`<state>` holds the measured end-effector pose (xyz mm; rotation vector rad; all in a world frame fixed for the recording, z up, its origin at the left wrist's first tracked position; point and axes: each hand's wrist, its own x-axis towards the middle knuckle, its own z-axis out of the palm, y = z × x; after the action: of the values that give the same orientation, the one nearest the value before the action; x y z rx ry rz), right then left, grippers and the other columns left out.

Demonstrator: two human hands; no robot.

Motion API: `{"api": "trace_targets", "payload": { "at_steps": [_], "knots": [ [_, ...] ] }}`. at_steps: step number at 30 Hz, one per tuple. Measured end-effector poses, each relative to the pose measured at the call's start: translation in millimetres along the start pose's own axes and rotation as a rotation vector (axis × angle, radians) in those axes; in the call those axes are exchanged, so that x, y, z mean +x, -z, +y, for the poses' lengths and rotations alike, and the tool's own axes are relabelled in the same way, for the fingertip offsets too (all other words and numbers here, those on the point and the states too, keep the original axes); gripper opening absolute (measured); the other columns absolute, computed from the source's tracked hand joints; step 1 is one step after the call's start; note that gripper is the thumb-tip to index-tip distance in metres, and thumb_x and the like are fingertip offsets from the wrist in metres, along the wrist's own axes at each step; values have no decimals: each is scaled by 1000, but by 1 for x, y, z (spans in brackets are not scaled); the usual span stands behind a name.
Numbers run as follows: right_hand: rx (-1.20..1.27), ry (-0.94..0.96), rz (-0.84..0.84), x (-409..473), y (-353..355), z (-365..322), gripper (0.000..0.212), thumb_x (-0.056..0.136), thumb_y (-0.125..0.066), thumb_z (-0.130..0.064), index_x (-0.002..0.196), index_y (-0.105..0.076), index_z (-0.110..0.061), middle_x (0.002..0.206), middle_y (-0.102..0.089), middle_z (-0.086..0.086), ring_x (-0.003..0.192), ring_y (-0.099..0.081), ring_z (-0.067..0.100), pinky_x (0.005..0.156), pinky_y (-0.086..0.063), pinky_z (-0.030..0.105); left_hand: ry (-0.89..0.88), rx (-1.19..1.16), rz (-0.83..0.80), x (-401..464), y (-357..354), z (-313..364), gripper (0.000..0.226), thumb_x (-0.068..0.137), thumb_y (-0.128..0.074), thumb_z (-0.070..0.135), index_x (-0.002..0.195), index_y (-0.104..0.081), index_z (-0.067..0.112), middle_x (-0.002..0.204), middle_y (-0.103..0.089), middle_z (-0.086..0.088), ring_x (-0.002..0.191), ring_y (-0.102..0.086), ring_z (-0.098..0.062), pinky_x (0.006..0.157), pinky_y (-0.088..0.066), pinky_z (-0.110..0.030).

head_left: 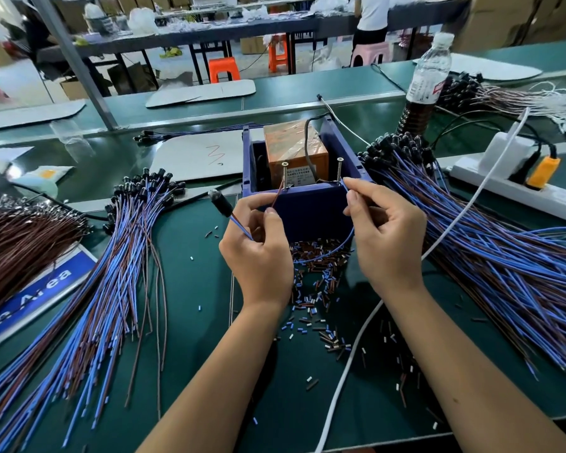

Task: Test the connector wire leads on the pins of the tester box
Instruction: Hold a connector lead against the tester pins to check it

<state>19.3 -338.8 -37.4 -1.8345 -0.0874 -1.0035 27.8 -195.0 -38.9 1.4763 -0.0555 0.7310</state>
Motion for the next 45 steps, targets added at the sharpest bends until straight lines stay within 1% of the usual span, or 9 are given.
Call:
{"api": "trace_targets", "payload": {
  "at_steps": [4, 17, 22, 25, 30, 34, 39, 43, 45],
  "knots": [
    [-4, 5, -4, 0, 0, 0, 21, 103, -64, -12, 118, -77, -9, 90, -75, -5, 82, -73, 7, 75, -57, 20, 0, 7, 13, 2, 0, -1, 28, 92, -56, 4, 85, -69, 28, 58, -49, 13, 54, -41, -12, 55, -35, -28],
    [-13, 39, -32, 0, 3, 1, 21, 104, -61, -9, 118, -77, -10, 90, -73, -8, 84, -70, 9, 78, -54, 19, 6, -25, 28, 2, 1, 1, 27, 92, -56, -1, 84, -72, 20, 57, -46, 11, 53, -37, -7, 53, -32, -20],
    [-33, 50, 16, 0, 2, 1, 21, 105, -61, -12, 118, -77, -11, 89, -73, -6, 83, -70, 10, 74, -56, 24, 34, -41, 10, 3, 1, -2, 20, 95, -57, 5, 96, -75, 15, 60, -49, 13, 53, -38, -6, 53, -33, -18],
    [-29, 16, 42, 3, -2, 2, 22, 104, -61, -12, 119, -77, -9, 92, -74, -4, 84, -71, 8, 75, -59, 28, 44, -35, -23, 3, -1, -3, 20, 100, -61, 9, 106, -78, 16, 62, -47, 10, 56, -38, -9, 55, -33, -22],
    [-26, 38, 11, 3, -4, 1, 22, 104, -61, -11, 119, -77, -9, 89, -73, -4, 83, -71, 10, 76, -58, 26, 46, -40, -43, 5, -1, -6, 20, 101, -61, 10, 110, -78, 15, 67, -58, 7, 59, -42, -9, 57, -35, -24],
    [-16, 32, 11, 4, -3, 2, 21, 104, -61, -10, 118, -77, -9, 86, -72, 0, 82, -70, 11, 77, -57, 27, 25, -28, -36, 6, 0, -5, 20, 100, -62, 8, 108, -79, 13, 75, -68, -13, 65, -51, -13, 61, -41, -27],
    [-15, 37, 6, 3, -2, 1, 21, 104, -61, -10, 117, -77, -10, 85, -72, -1, 82, -69, 10, 76, -56, 24, 27, -19, -14, 6, 0, -8, 20, 99, -61, 4, 105, -79, 11, 65, -59, 15, 53, -40, -3, 56, -32, -16],
    [-15, 31, 4, 2, -1, 1, 20, 104, -61, -10, 117, -77, -12, 87, -72, -1, 82, -70, 11, 76, -56, 25, 27, -29, -15, 6, 0, -8, 20, 99, -61, 4, 104, -79, 10, 63, -56, 16, 53, -39, -4, 55, -31, -16],
    [-14, 32, 3, 2, -1, 1, 21, 104, -61, -10, 117, -76, -13, 87, -73, -1, 83, -70, 11, 75, -56, 24, 23, -24, -17, 6, 1, -7, 20, 99, -61, 5, 104, -80, 12, 63, -55, 11, 55, -38, -7, 56, -32, -19]
  ]
}}
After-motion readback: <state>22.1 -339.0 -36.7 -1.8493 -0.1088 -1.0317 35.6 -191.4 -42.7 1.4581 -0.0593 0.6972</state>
